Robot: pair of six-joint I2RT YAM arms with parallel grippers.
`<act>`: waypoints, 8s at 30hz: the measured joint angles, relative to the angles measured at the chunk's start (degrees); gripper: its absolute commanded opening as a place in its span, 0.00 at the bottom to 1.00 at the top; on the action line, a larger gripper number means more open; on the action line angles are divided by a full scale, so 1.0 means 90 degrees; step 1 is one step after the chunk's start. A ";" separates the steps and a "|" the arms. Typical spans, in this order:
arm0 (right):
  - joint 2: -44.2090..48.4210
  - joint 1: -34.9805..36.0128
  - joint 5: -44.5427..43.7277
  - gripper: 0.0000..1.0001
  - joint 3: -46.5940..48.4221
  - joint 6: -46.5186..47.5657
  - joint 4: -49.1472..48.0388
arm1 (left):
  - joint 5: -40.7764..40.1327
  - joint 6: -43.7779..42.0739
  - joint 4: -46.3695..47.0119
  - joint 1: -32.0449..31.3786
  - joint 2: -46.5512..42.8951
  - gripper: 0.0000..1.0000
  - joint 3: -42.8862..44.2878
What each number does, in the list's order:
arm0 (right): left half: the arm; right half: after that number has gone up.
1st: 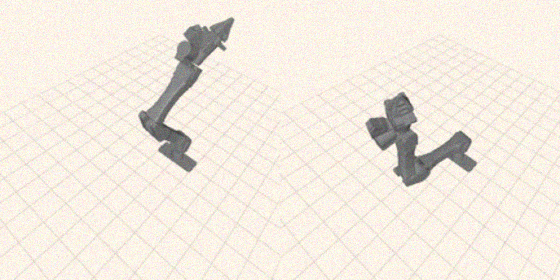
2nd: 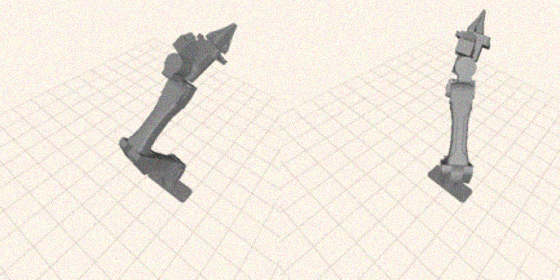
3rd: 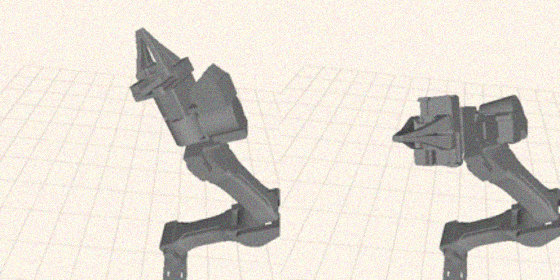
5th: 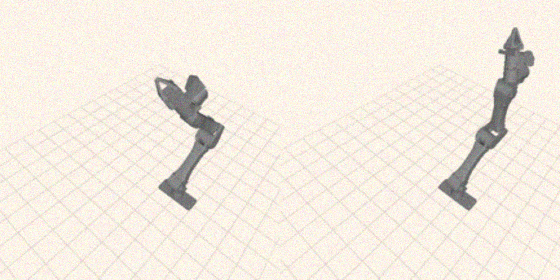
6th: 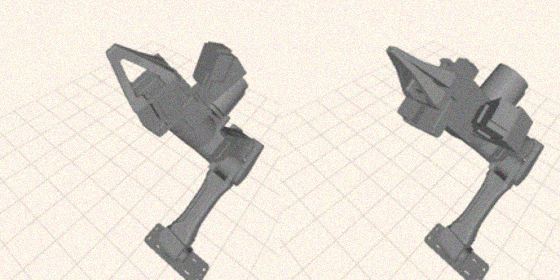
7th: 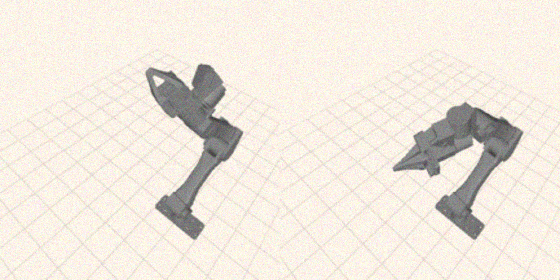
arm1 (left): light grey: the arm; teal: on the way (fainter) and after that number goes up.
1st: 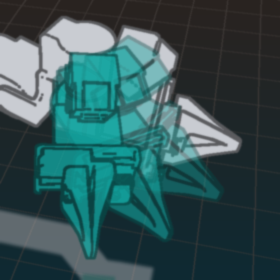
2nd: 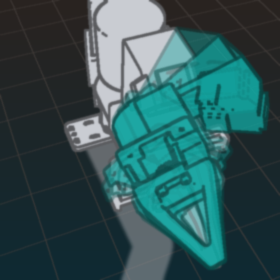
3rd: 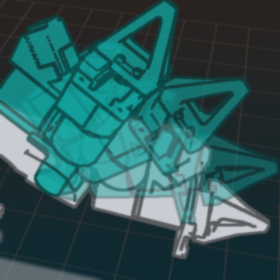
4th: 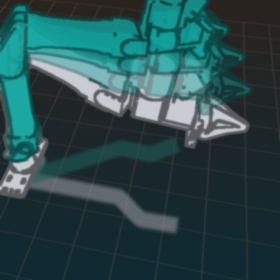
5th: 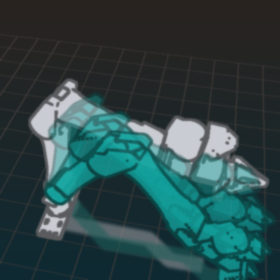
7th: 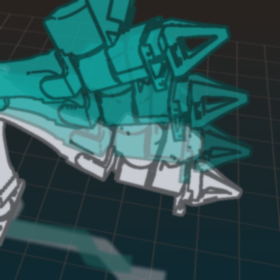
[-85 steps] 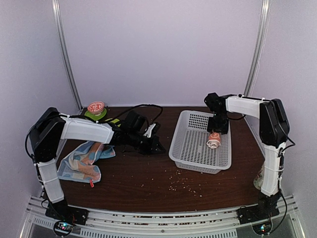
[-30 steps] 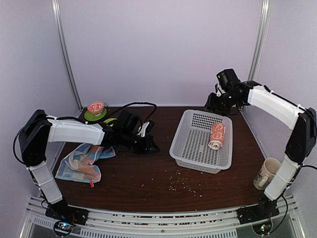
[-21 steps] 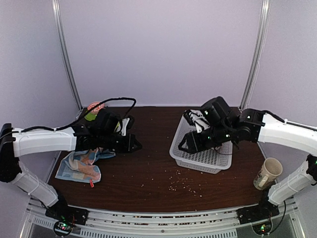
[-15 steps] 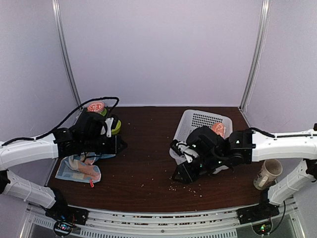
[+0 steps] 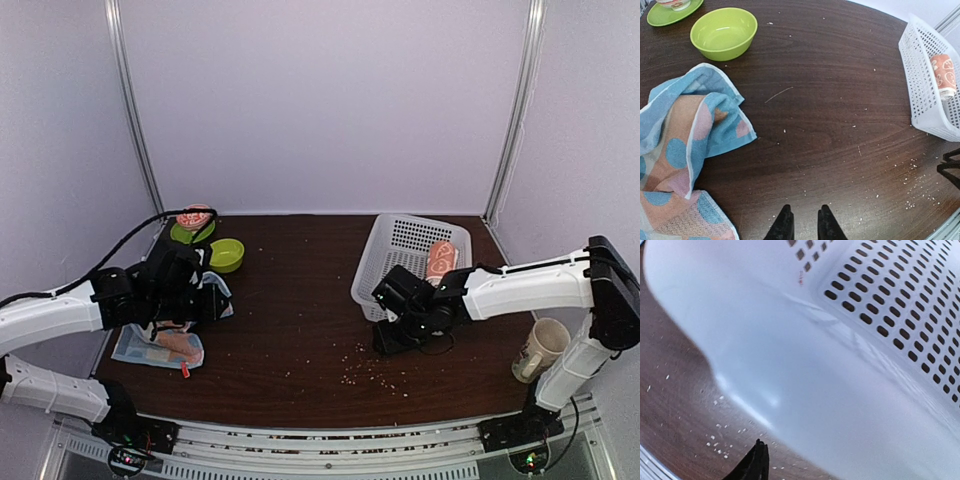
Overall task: Roll the towels
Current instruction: Move the bin to the center of the board, then pick up the towel from the corner of the board, then place the towel at the center of the board, then pick up the towel from the center of the board, then flatten out the towel at the center of the board.
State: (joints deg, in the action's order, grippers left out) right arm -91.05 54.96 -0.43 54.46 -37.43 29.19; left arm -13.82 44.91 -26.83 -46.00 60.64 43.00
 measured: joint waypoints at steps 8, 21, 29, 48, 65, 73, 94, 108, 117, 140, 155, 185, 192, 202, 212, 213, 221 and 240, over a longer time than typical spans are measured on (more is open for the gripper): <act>-0.0423 -0.1192 -0.0491 0.54 0.0194 0.0121 -0.0053 | -0.0158 0.0007 -0.0168 0.0238 0.0189 0.44 0.0000; -0.1134 -0.2582 -0.0546 0.58 0.1319 0.0352 -0.0199 | 0.0058 0.0335 -0.0675 0.2018 0.0471 0.69 -0.0005; -0.0495 -0.1328 0.0036 0.57 0.1073 0.0729 -0.0347 | 0.0593 -0.0274 -0.0874 0.2523 0.1819 0.73 0.0687; 0.2147 -0.0799 0.0367 0.56 0.0658 0.1022 0.0034 | 0.0767 -0.1591 -0.1003 0.2475 0.4376 0.00 0.2324; 0.4886 -0.0801 -0.1464 0.61 0.0119 0.1008 0.0406 | 0.1183 -0.1702 -0.0882 -0.2013 0.3502 0.98 0.3985; 0.4478 -0.0801 -0.1073 0.59 -0.1222 0.0515 0.0219 | 0.0758 -0.0148 -0.1207 -0.1758 0.2016 0.95 0.1435; 0.4612 -0.0799 -0.0646 0.57 -0.2137 -0.0680 -0.0257 | 0.1814 0.2416 0.1404 0.0090 0.2336 0.49 -0.0726; 0.3886 -0.0799 -0.0838 0.63 -0.2130 -0.1263 0.0231 | 0.2322 0.2713 0.2526 0.0202 0.2730 0.10 -0.0899; 0.3070 -0.1324 -0.1120 0.64 -0.1899 -0.1892 0.0359 | 0.2200 0.2472 0.2453 0.0202 0.2446 0.43 -0.0901; 0.1263 -0.2229 -0.0340 0.52 -0.1044 -0.0969 -0.0049 | 0.2399 0.1948 0.2691 0.0525 0.2654 0.22 -0.1035; 0.1144 -0.2232 -0.0051 0.00 -0.1406 -0.0199 -0.0039 | 0.2424 0.1931 0.2633 0.0525 0.2533 0.00 -0.1025; 0.5625 -0.0675 0.1705 0.00 0.1093 0.1251 0.0940 | 0.1945 0.2023 -0.0452 0.0350 -0.4962 0.00 -0.0216; 0.5144 -0.1377 0.0804 0.00 0.0610 0.0520 0.0233 | 0.1722 0.2324 -0.0435 0.0355 -0.3878 0.00 -0.0214; 0.3058 -0.2159 0.0510 0.00 -0.1001 0.0049 -0.1076 | 0.2424 0.3152 0.1311 0.1715 -0.1117 0.00 -0.1671; 0.1557 -0.2375 0.0092 0.00 -0.0471 0.0605 -0.2140 | 0.3189 0.2613 0.2514 0.2582 0.1100 0.00 -0.0525; 0.1435 -0.2385 0.0061 0.00 -0.0381 0.0690 -0.2212 | 0.3252 0.2548 0.2613 0.2628 0.1241 0.00 -0.0427; 0.0850 -0.2642 0.0024 0.00 0.0379 0.1341 -0.2412 | 0.3672 0.2115 0.3116 0.2973 0.2076 0.00 0.0010; 0.2256 -0.2623 0.0491 0.00 -0.1183 0.1302 -0.2771 | 0.4318 0.1498 0.3823 0.2686 0.0102 0.00 -0.1202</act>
State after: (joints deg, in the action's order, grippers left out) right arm -70.74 31.35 3.99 43.81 -25.71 4.25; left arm 25.04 58.39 7.57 -21.82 61.56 32.18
